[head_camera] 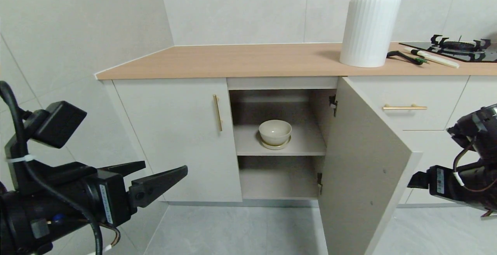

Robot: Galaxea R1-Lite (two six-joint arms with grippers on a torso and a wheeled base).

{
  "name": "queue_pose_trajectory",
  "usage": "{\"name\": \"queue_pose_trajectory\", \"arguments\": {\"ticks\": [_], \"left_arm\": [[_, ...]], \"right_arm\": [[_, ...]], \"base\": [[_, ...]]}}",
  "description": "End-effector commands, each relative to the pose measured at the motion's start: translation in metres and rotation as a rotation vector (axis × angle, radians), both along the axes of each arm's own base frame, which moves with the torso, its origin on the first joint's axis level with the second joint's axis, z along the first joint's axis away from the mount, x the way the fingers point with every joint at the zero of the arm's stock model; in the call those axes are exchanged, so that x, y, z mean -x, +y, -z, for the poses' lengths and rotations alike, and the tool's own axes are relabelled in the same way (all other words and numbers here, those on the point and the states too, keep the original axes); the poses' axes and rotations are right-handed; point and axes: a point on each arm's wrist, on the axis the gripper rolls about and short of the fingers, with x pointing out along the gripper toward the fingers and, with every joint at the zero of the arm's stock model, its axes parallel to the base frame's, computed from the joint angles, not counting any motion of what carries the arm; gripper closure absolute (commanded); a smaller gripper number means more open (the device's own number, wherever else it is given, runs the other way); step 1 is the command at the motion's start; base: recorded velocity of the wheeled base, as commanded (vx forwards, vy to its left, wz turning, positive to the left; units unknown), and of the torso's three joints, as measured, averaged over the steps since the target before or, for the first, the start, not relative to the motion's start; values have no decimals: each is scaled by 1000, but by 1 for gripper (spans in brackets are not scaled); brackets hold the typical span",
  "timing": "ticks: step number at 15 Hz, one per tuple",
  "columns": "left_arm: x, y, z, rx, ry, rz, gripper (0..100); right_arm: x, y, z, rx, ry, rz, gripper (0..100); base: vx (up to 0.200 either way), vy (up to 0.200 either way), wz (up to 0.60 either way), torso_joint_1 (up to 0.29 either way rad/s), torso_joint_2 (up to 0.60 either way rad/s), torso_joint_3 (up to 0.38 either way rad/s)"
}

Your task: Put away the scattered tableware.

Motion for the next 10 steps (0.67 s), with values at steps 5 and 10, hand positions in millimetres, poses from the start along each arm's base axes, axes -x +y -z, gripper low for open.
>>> {"name": "queue_pose_trajectory", "arguments": {"ticks": [5,10], "left_arm": [[3,2,-4,13,-16,-2,0],[2,2,-1,7,-9,-7,0]], "right_arm": [[-31,75,23,-26,-37,-230,0],[-71,114,18,-74,-72,-339,0]], "base": [[0,0,0,0,0,0],[0,0,0,0,0,0]]}}
